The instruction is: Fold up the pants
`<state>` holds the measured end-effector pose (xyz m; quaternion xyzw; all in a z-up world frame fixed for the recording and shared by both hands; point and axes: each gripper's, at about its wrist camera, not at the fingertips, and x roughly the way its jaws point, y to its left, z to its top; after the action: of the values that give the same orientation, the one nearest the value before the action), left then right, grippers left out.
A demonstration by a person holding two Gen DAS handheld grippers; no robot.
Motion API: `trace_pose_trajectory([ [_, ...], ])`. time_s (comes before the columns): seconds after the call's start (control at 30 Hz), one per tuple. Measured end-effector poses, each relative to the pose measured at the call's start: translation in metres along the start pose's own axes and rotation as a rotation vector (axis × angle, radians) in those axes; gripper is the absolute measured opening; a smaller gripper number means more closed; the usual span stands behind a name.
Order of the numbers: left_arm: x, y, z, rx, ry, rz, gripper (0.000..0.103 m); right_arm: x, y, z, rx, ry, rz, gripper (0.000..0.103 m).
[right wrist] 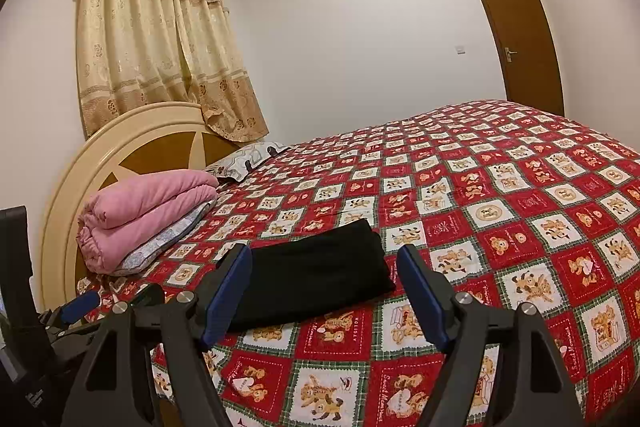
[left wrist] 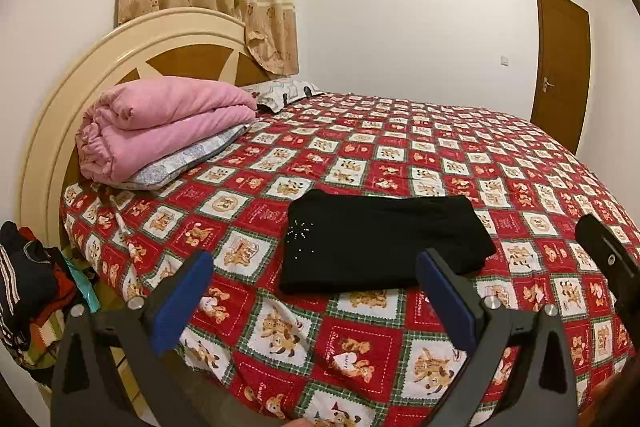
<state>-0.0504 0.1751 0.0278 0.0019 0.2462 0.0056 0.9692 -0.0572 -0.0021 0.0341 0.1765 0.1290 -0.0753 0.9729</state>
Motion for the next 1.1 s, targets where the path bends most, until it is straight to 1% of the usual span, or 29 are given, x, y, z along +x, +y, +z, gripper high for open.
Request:
trace_pose_trajectory([
  [0.17,0.004,-0.007,-0.002,0.045,0.001,0.059,0.103,-0.001,-0.001,-0.001,0.006,-0.008,-0.003,0.077],
  [0.2,0.006,-0.008,-0.002,0.05,0.005,0.062,0.103,-0.002,-0.001,-0.001,0.006,-0.009,-0.005,0.077],
  [0.63,0.013,-0.008,-0.005,0.04,0.037,0.056,0.103,0.002,-0.003,-0.003,0.017,0.008,-0.006,0.077],
  [1.1,0.013,-0.008,-0.005,0.041,0.038,0.06,0.103,0.005,-0.005,-0.006,0.019,0.009,-0.008,0.077],
])
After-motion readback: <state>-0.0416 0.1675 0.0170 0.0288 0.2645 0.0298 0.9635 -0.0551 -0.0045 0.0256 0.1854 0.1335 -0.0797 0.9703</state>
